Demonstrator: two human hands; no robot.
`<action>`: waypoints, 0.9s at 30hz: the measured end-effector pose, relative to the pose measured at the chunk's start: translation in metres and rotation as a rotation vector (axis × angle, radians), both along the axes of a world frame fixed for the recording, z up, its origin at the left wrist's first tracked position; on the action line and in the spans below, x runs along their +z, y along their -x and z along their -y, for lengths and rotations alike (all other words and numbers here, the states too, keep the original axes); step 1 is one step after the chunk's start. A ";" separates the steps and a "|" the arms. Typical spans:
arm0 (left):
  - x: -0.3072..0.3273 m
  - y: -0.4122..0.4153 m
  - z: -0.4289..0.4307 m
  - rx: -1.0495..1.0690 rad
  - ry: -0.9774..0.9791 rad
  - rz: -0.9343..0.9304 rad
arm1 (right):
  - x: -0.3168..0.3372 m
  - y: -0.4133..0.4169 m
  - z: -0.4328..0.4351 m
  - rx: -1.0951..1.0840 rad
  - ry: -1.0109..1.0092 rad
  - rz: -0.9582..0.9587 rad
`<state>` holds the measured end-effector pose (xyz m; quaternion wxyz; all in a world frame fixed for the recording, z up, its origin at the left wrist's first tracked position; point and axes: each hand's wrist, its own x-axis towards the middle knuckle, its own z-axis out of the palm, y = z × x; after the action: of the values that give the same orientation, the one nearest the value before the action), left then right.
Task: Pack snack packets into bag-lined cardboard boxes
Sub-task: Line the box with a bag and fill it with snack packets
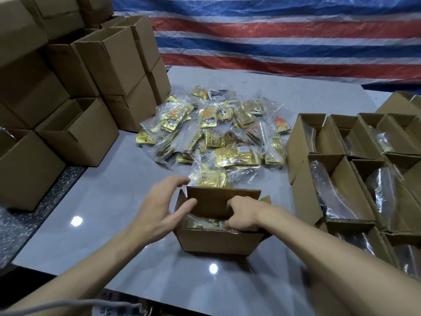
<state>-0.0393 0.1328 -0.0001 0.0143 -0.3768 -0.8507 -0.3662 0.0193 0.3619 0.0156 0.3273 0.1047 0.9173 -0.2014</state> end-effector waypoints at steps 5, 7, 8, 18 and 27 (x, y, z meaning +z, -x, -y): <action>-0.045 -0.009 0.027 -0.011 -0.153 0.548 | 0.004 -0.007 0.002 0.052 0.008 0.003; -0.052 -0.011 0.024 -0.045 -0.200 0.599 | 0.005 -0.008 0.004 0.049 0.003 -0.016; -0.052 -0.011 0.021 -0.090 -0.201 0.621 | 0.006 -0.008 0.004 0.050 0.000 -0.016; -0.105 -0.011 0.031 -0.209 -0.025 0.594 | 0.016 -0.002 0.014 0.097 -0.072 0.046; -0.137 -0.008 0.018 -0.083 -0.056 0.389 | 0.067 0.048 0.004 -0.217 0.377 -0.283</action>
<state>-0.0314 0.1144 -0.1374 -0.1549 -0.3332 -0.8107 -0.4558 -0.0286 0.3581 0.0827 0.1860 0.1103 0.8836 -0.4153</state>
